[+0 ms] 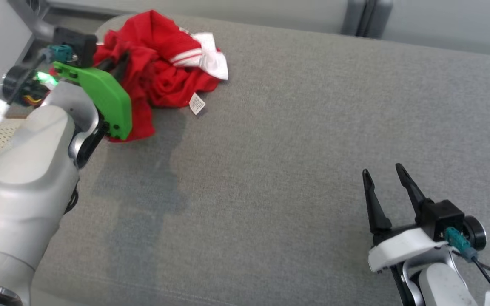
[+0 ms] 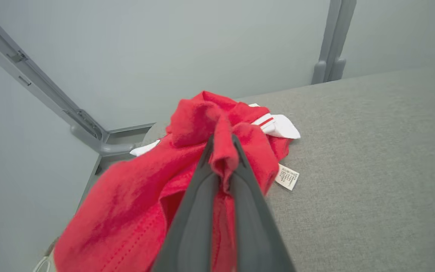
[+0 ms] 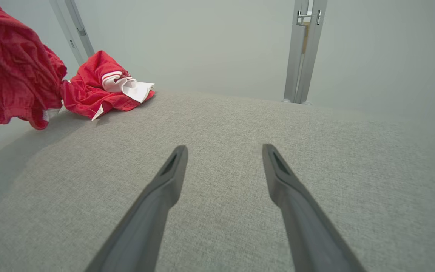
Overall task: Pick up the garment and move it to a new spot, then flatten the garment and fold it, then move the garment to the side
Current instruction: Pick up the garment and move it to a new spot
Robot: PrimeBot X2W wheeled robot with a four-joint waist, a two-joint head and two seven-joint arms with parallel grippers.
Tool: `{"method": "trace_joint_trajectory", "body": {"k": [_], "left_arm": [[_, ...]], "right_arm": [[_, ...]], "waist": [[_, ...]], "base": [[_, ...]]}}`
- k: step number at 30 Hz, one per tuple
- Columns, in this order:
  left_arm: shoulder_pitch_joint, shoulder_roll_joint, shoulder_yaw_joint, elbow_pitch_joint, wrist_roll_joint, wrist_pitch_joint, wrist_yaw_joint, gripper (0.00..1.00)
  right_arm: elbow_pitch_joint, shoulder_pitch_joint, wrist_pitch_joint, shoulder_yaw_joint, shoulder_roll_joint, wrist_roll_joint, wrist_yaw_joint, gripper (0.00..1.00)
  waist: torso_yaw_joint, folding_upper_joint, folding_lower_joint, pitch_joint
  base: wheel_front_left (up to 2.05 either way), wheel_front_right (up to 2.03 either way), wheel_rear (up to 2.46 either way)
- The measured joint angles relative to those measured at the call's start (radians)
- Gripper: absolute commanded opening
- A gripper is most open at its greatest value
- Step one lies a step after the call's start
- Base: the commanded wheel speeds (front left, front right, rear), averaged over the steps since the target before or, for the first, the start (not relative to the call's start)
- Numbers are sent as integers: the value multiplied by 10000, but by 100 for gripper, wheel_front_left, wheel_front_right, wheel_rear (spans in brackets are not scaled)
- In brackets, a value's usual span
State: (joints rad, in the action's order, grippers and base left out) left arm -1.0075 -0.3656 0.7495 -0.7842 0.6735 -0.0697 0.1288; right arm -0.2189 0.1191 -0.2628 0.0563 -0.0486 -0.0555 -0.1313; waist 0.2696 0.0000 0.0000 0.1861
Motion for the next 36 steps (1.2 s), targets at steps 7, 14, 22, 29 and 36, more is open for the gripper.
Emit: {"method": "trace_joint_trajectory", "body": {"k": [7,14,22,29,36], "left_arm": [[-314,364,968,1517,1225,-182,2,0],[3,1996,865,1595,2784,416,2,0],[1348,2855,1450,-834,2978,1101,-10,0],[1261,2982,1559,-2324,2723,2336,-10,0],[807,3110,1672,-2840,2625,2934,-10,100]], "right_arm": [[-107,-640,0,-221,2,-355,0,100],[-61,-879,0,-600,-4,-395,0,100],[84,-407,0,-360,-10,-650,0,100],[123,-100,0,-397,-13,-752,0,100],[25,-36,0,-441,-10,-752,0,100]], "waist": [[-822,0,0,-1017],[-2357,0,0,-1540],[-3853,0,-1,-1037],[-4500,1,0,25],[-4670,0,0,510]], "base": [[0,0,0],[0,0,0],[0,0,0],[0,0,0],[0,0,0]]}}
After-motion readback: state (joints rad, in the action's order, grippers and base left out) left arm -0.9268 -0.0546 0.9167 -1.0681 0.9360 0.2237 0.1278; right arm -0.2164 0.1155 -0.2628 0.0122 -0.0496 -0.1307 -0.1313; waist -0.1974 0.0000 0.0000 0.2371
